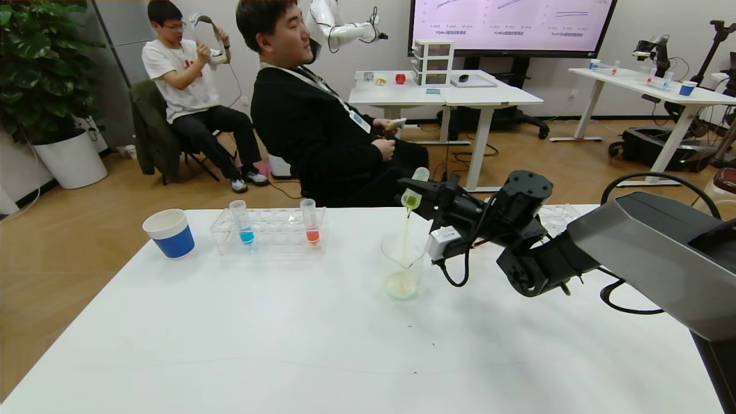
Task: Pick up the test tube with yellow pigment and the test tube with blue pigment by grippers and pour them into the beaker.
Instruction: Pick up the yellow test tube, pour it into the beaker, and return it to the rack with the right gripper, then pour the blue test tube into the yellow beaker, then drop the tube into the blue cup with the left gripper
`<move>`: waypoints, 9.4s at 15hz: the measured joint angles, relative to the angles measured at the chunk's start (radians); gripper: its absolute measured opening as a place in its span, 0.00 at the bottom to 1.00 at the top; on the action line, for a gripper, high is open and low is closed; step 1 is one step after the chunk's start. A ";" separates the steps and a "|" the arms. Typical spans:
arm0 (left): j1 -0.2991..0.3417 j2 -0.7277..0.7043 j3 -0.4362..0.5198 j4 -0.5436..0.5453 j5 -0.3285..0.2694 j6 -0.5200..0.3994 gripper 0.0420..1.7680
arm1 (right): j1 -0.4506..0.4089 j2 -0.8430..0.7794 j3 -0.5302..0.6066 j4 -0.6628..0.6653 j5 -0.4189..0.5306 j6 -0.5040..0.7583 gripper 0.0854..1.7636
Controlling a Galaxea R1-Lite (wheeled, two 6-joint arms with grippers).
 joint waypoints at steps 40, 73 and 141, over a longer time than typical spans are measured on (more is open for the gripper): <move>0.000 0.000 0.000 0.000 0.000 0.000 0.99 | -0.288 -0.606 0.330 0.480 -0.694 1.460 0.25; 0.000 0.000 0.000 0.000 0.000 0.000 0.99 | -0.681 -0.192 0.224 0.311 -0.674 1.344 0.98; -0.018 0.378 -0.364 -0.093 -0.064 0.012 0.99 | -0.348 -2.401 1.352 1.335 -0.747 1.463 0.98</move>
